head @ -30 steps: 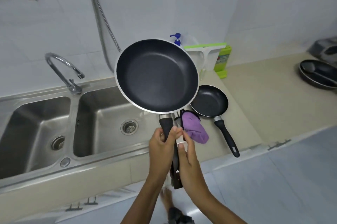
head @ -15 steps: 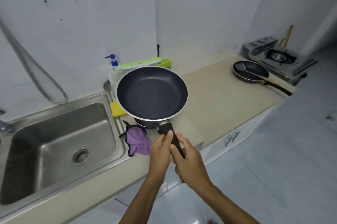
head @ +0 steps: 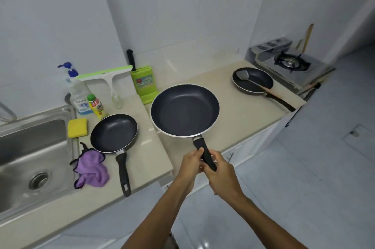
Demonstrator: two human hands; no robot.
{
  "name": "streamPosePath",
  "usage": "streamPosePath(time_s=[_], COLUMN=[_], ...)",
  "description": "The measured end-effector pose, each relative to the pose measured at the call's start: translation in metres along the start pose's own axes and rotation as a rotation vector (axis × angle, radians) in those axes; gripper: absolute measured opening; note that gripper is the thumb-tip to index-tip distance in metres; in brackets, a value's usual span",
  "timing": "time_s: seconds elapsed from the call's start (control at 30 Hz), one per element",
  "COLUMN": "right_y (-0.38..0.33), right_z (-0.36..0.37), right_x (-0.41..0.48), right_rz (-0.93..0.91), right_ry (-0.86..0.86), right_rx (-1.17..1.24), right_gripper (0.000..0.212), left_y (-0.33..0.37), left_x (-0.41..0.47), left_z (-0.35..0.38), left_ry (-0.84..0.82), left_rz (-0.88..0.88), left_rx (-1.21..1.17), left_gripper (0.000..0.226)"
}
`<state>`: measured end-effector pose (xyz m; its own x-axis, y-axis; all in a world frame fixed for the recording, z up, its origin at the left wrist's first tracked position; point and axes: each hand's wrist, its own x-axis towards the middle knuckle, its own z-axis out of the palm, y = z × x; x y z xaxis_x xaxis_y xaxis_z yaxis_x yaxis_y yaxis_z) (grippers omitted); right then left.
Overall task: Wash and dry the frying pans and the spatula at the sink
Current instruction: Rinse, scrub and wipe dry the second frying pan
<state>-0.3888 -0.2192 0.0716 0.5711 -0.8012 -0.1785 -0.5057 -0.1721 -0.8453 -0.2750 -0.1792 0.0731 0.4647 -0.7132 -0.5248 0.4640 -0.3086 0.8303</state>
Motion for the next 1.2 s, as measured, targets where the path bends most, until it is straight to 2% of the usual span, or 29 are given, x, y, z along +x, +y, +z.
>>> streamPosePath(time_s=[0.63,1.2], right_y=[0.083,0.115], right_z=[-0.037,-0.05], right_x=[0.224,0.274], right_rz=[0.074,0.118], right_ry=[-0.049,-0.136], right_rx=[-0.07,-0.036], right_gripper=[0.036,0.042], left_y=[0.019,0.006], left_x=[0.228,0.29], left_z=[0.08,0.098], left_ry=[0.043,0.069], left_rz=[-0.148,-0.289], left_rx=[-0.027,-0.066], left_gripper=[0.028,0.034])
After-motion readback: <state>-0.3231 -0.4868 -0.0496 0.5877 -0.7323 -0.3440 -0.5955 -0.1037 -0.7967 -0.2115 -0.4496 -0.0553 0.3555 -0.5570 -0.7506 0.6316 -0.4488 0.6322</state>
